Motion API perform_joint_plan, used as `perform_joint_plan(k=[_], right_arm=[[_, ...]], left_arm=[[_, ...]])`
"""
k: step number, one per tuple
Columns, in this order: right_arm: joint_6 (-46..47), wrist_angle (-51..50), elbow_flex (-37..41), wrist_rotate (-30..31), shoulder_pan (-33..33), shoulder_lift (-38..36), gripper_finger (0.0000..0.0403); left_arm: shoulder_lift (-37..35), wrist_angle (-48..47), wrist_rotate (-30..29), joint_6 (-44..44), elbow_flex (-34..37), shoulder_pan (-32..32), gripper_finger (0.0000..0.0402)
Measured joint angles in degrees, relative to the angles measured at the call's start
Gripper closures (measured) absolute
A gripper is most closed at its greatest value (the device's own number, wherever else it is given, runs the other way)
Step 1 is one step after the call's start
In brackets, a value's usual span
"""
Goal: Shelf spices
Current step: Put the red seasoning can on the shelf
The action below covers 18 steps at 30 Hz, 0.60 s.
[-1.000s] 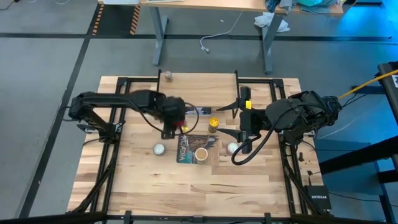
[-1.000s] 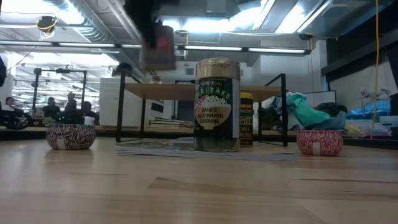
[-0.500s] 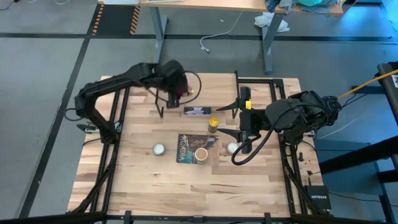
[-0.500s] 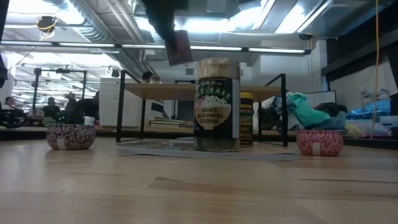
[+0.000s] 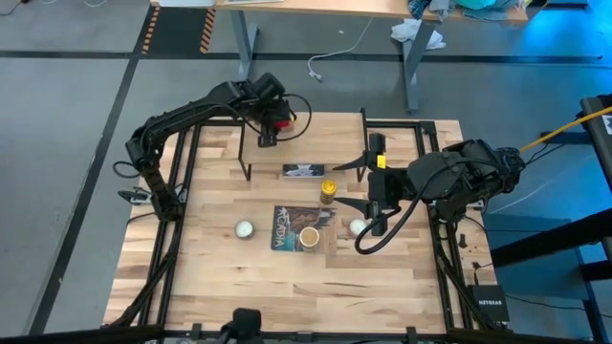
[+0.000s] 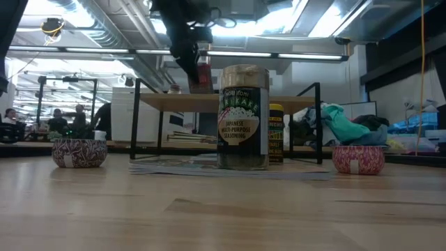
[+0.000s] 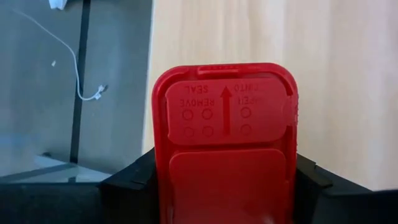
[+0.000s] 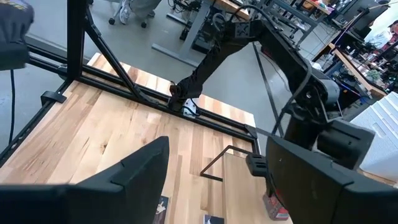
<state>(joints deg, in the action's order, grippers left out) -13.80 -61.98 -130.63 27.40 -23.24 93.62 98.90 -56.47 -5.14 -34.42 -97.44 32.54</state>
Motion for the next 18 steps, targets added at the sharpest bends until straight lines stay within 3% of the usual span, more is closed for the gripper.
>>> perform_joint_plan(k=[11, 18], right_arm=[[-1.1, -0.3, 0.0, 0.0, 0.0, 0.0, 0.0127], [-1.2, -0.3, 0.0, 0.0, 0.0, 0.0, 0.0127]], left_arm=[[0.7, -0.1, 6.6, -1.6, -5.5, 5.5, 0.0208], [7.3, -7.1, 6.8, -1.7, -12.0, 6.9, 0.0208]])
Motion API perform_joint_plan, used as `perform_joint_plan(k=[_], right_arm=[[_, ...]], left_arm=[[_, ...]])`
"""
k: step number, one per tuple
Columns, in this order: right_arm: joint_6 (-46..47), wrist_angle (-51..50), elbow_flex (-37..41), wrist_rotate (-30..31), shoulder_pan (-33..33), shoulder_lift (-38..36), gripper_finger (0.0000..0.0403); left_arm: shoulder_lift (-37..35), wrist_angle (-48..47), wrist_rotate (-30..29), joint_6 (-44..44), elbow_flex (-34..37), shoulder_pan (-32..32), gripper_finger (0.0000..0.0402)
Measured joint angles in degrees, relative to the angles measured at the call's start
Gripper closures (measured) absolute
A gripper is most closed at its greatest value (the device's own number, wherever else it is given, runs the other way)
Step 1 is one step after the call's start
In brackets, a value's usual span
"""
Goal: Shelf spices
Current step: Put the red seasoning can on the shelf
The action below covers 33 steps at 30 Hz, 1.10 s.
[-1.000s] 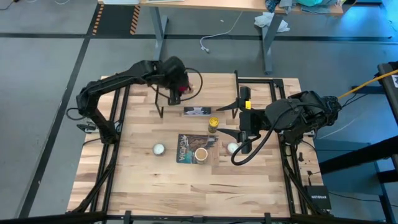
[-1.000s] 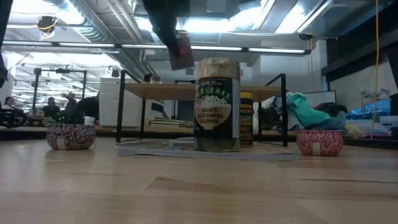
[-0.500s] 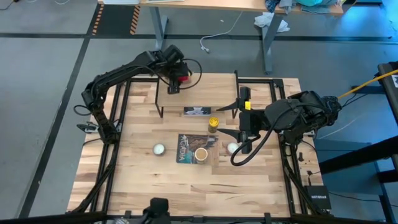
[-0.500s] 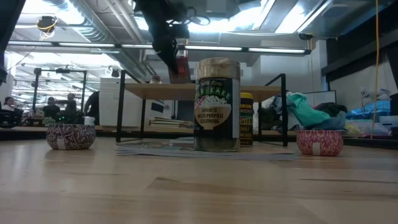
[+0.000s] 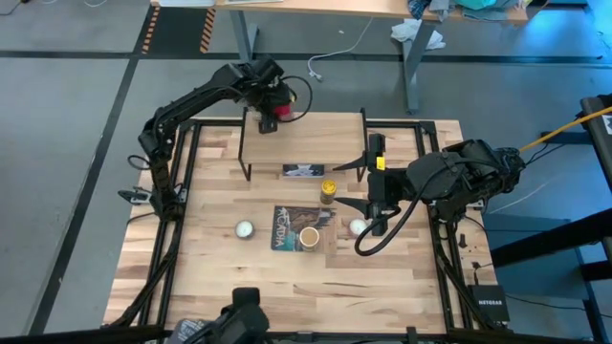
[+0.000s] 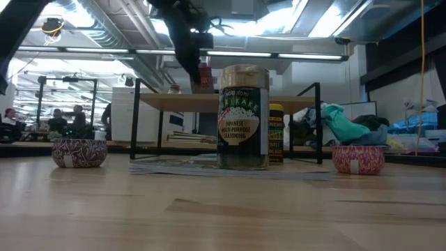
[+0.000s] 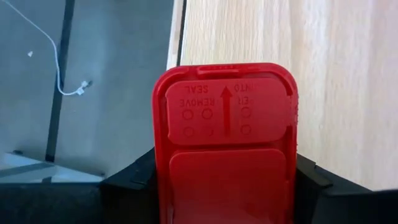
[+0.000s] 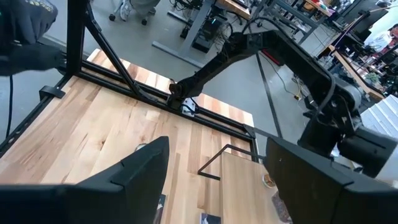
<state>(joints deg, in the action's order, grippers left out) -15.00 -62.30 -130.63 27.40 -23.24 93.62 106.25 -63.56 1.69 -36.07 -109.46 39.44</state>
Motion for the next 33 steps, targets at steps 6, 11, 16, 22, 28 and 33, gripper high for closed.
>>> perform_joint_plan(k=[6, 11, 16, 22, 28, 33], right_arm=[[0.1, 0.0, 0.0, 0.0, 0.0, 0.0, 0.0127], [0.1, 0.0, 0.0, 0.0, 0.0, 0.0, 0.0127], [0.1, 0.0, 0.0, 0.0, 0.0, 0.0, 0.0127], [0.5, 0.0, 0.0, 0.0, 0.0, 0.0, 0.0127], [0.8, 0.0, 0.0, 0.0, 0.0, 0.0, 0.0127], [1.1, 0.0, 0.0, 0.0, 0.0, 0.0, 0.0127]], left_arm=[[2.7, -3.1, -0.3, -0.7, -4.7, 0.2, 0.0208], [2.7, -6.2, 0.5, -1.5, -6.1, 1.4, 0.0208], [2.8, -7.5, 2.1, -1.5, -6.2, 2.0, 0.0208], [3.0, -7.4, 4.4, -2.1, -6.2, 1.9, 0.0208], [3.0, -7.5, 4.4, -2.1, -6.2, 1.9, 0.0208], [3.0, -7.5, 5.4, -2.0, -6.2, 1.9, 0.0208]])
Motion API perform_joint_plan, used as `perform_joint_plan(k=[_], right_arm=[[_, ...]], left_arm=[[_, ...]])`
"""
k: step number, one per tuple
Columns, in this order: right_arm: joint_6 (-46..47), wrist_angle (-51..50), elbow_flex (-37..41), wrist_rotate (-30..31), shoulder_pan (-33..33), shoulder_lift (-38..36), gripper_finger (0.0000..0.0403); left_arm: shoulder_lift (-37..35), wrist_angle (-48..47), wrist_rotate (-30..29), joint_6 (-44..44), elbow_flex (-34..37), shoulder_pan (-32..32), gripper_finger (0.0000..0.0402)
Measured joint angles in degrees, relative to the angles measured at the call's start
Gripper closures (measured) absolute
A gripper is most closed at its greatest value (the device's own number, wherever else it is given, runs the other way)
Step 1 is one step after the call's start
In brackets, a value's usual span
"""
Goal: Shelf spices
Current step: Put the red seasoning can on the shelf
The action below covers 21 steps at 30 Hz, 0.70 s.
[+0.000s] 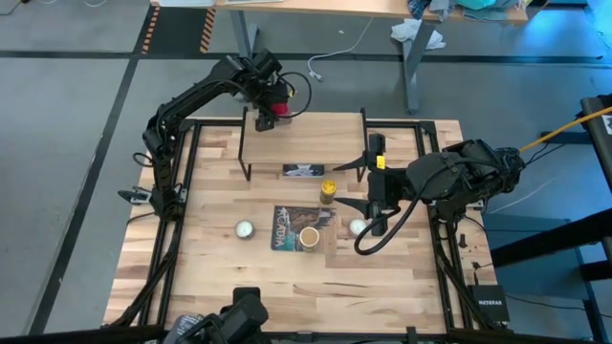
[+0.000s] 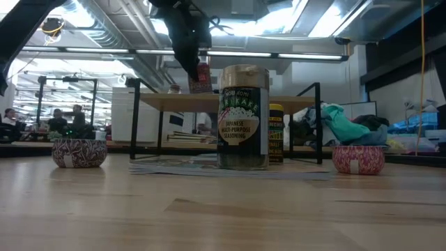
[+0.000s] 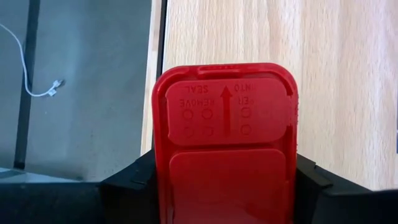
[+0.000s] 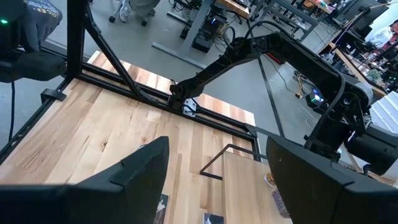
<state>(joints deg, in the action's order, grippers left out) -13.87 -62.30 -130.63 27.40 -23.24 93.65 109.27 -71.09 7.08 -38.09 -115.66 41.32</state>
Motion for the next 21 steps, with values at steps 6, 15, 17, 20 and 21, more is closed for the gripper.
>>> perform_joint_plan(k=[6, 15, 17, 20, 21], right_arm=[[0.1, 0.0, 0.0, 0.0, 0.0, 0.0, 0.0127], [0.1, 0.0, 0.0, 0.0, 0.0, 0.0, 0.0127], [0.1, -0.1, 0.0, -0.1, 0.0, 0.0, 0.0127], [0.1, -0.6, 0.0, -0.3, 0.0, 0.0, 0.0127], [0.1, -0.7, 0.0, -0.4, 0.0, 0.0, 0.0127]], left_arm=[[0.0, 0.0, 0.0, 0.5, 0.0, 0.0, 0.0208], [3.7, -0.4, -0.2, 1.3, 0.1, -1.0, 0.0208], [3.9, -0.1, -0.1, 1.2, 0.0, -1.0, 0.0208], [3.9, 0.1, -0.2, 0.6, 0.0, -1.0, 0.0208], [3.8, 0.0, -0.2, 0.6, 0.0, -0.8, 0.0208]])
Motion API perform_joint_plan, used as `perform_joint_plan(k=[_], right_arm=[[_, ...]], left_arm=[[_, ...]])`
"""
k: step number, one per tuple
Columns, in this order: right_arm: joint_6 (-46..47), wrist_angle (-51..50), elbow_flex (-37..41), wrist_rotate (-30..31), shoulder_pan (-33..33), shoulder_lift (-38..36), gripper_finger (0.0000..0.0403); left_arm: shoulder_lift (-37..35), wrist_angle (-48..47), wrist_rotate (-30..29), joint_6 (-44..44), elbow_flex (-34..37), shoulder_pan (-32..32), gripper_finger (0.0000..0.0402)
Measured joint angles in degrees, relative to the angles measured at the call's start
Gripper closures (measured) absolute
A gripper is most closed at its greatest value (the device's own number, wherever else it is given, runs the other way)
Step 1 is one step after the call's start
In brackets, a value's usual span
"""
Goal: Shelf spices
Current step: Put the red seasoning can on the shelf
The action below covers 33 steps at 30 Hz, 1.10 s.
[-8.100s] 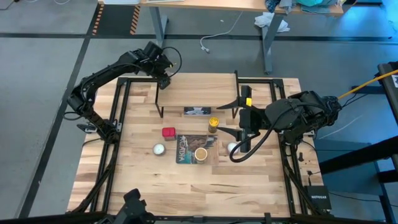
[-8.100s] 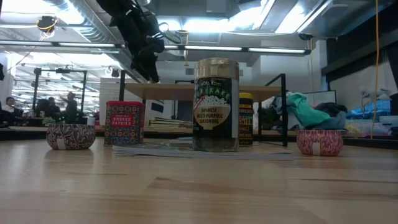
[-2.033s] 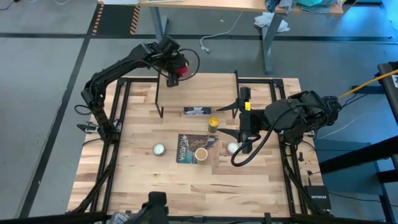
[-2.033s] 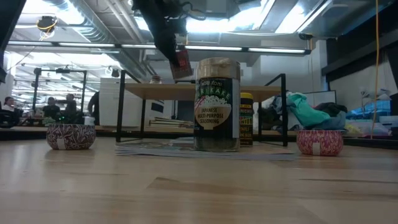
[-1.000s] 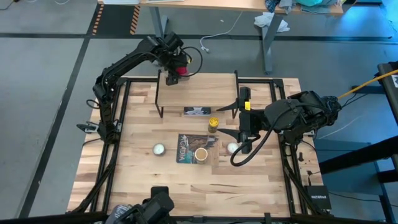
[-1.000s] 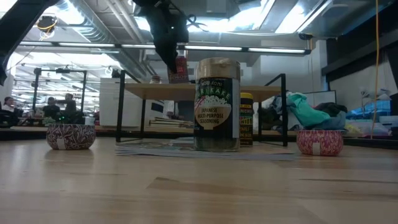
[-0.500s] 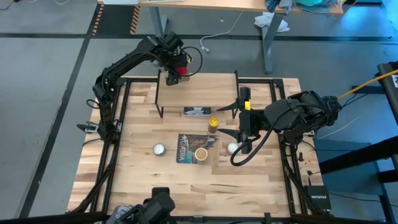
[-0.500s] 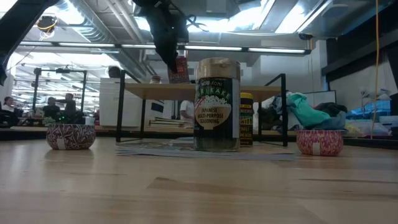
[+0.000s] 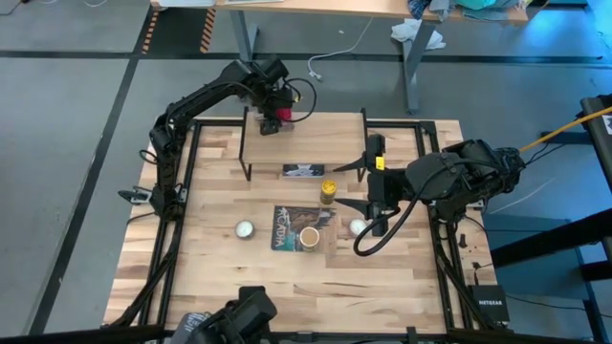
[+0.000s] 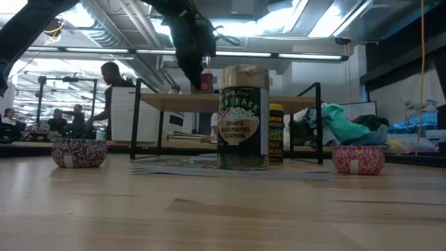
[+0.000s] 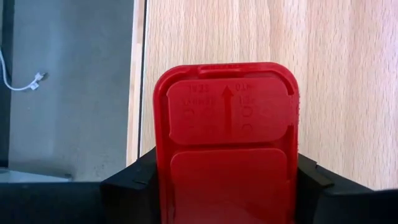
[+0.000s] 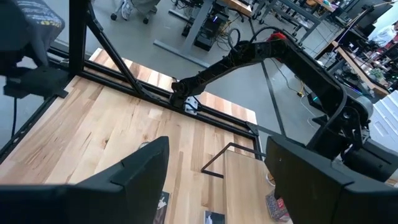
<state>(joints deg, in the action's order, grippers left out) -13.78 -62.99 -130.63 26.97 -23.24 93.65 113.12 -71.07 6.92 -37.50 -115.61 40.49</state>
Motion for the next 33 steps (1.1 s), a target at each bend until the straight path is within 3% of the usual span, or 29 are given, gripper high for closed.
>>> perform_joint_plan(k=[17, 28, 33], right_arm=[[0.0, -0.1, 0.0, 0.0, 0.0, 0.0, 0.0127], [0.0, -0.1, 0.0, 0.0, 0.0, 0.0, 0.0127], [0.0, -0.1, 0.0, 0.0, 0.0, 0.0, 0.0127]], left_arm=[[0.0, -0.9, -3.9, 1.1, -1.3, -1.0, 0.0185], [0.0, -2.3, -3.6, 3.3, -3.2, -1.5, 0.0182], [0.0, -2.1, -2.5, 5.8, -3.2, -1.5, 0.0160]])
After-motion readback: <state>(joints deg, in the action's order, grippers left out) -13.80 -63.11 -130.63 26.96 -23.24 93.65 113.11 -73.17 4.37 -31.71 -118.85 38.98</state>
